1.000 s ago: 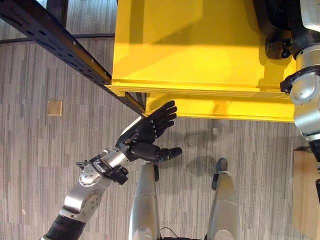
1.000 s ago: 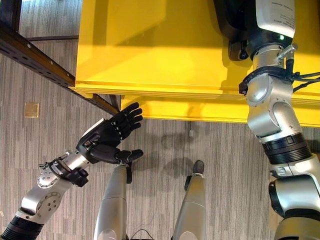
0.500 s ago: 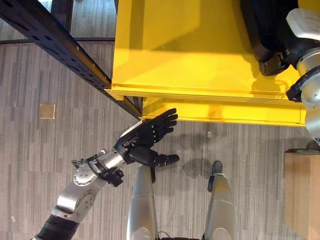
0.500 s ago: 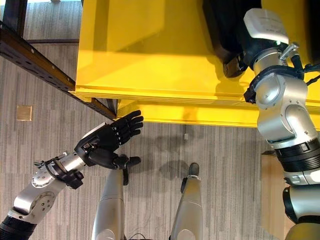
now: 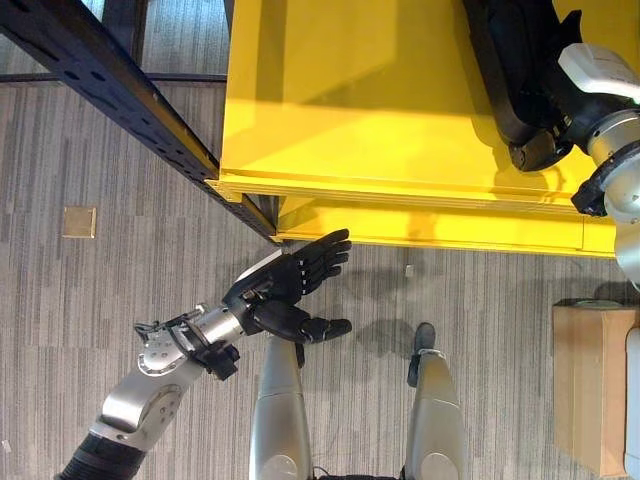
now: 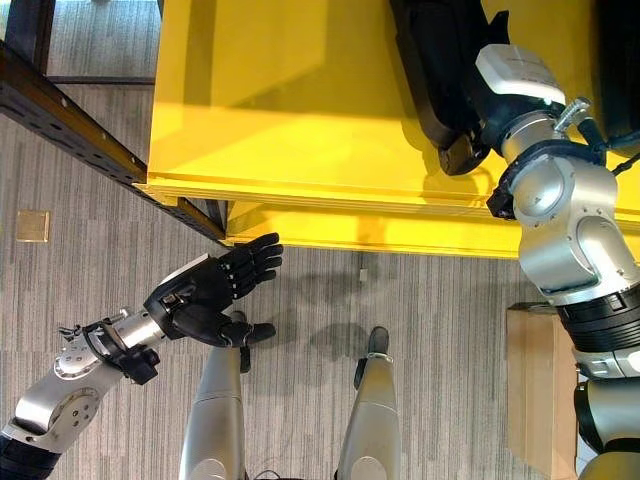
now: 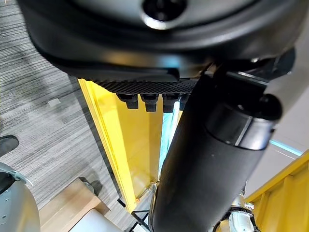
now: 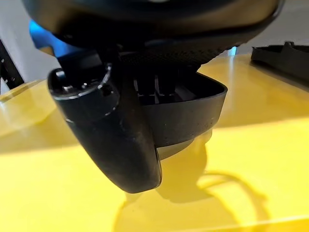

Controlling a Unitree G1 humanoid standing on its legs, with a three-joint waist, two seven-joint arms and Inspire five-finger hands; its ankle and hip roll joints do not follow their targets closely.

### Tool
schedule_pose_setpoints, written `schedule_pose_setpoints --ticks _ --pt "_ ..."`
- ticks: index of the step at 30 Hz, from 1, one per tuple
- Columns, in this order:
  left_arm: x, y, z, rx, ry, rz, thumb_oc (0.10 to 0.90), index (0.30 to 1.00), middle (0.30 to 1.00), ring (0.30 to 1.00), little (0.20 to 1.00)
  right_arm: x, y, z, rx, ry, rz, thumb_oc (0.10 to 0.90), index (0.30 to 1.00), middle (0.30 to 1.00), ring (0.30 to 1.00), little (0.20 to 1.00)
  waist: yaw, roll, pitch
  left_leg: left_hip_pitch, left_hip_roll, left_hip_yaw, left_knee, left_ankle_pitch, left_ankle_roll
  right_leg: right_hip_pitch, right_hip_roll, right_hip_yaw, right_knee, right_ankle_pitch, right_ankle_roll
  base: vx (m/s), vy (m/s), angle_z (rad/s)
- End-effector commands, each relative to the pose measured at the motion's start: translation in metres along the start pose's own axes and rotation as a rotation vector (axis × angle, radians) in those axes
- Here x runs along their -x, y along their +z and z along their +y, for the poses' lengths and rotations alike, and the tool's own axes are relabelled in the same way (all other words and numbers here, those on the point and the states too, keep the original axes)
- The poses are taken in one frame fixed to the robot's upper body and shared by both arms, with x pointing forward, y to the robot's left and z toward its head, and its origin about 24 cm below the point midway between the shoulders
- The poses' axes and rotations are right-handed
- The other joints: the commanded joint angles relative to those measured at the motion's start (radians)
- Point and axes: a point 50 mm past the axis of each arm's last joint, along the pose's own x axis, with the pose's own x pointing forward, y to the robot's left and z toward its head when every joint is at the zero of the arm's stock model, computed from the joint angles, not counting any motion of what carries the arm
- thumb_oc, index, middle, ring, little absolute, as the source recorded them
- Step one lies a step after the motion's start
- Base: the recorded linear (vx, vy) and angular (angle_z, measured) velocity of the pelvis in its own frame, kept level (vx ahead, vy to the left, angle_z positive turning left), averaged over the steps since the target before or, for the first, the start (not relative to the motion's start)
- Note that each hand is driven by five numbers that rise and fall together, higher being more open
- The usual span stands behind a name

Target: Move parts from the plastic box to the shelf.

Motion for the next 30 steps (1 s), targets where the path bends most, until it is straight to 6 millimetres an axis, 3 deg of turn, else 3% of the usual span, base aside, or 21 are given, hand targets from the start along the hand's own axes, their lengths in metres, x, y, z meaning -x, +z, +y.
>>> schedule_pose_setpoints --ticks 1,7,15,17,18,23,30 --pt "0.0 0.036 -0.014 -0.064 -0.102 -0.201 0.9 1.0 1.0 1.0 1.0 0.0 -0.04 0.014 -0.08 -0.028 0.197 0.9 1.0 1.0 1.0 1.0 0.012 0.022 -0.011 0.108 0.006 0.132 -0.106 -0.062 0.061 -0.001 0.061 -0.095 0.127 -0.106 -0.129 0.0 0.0 0.0" --pt "-0.003 0.037 -0.015 -0.067 -0.114 -0.209 0.9 1.0 1.0 1.0 1.0 -0.005 -0.046 0.007 -0.266 -0.122 0.25 0.9 1.0 1.0 1.0 1.0 0.017 0.037 -0.011 0.11 -0.006 0.128 -0.113 -0.065 0.06 0.003 0.06 -0.092 0.114 -0.105 -0.125 0.0 0.005 -0.03" --pt "-0.011 0.039 -0.016 -0.057 -0.135 -0.228 0.9 1.0 1.0 1.0 1.0 -0.019 -0.044 0.001 -0.386 -0.212 0.27 0.9 1.0 1.0 1.0 1.0 0.031 0.063 -0.011 0.101 -0.02 0.128 -0.127 -0.04 0.067 -0.008 0.053 -0.095 0.103 -0.088 -0.132 -0.03 0.003 0.0" --pt "-0.012 0.039 -0.017 -0.056 -0.142 -0.229 0.9 1.0 1.0 1.0 1.0 -0.022 -0.043 -0.001 -0.383 -0.213 0.264 0.9 1.0 1.0 1.0 1.0 0.034 0.066 -0.011 0.115 -0.026 0.121 -0.123 -0.062 0.06 0.006 0.052 -0.09 0.107 -0.108 -0.125 0.04 0.003 0.0" --pt "-0.012 0.038 -0.018 -0.058 -0.144 -0.233 0.9 1.0 1.0 1.0 1.0 -0.024 -0.041 -0.003 -0.381 -0.214 0.261 0.9 1.0 1.0 1.0 1.0 0.035 0.073 -0.011 0.101 -0.027 0.125 -0.128 -0.039 0.065 -0.008 0.05 -0.095 0.105 -0.09 -0.132 0.0 0.03 0.03" --pt "-0.013 0.038 -0.019 -0.054 -0.141 -0.241 0.9 1.0 1.0 1.0 1.0 -0.028 -0.037 -0.008 -0.322 -0.21 0.233 0.9 1.0 1.0 1.0 1.0 0.039 0.082 -0.011 0.1 -0.035 0.121 -0.131 -0.036 0.066 -0.011 0.047 -0.092 0.108 -0.092 -0.133 -0.01 0.007 0.0" --pt "-0.011 0.036 -0.019 -0.049 -0.138 -0.243 0.9 1.0 1.0 1.0 1.0 -0.029 -0.022 -0.031 -0.042 -0.211 0.15 0.9 1.0 1.0 1.0 1.0 0.044 0.085 -0.011 0.101 -0.039 0.119 -0.135 -0.029 0.065 -0.008 0.043 -0.092 0.106 -0.091 -0.135 0.0 0.004 0.0"
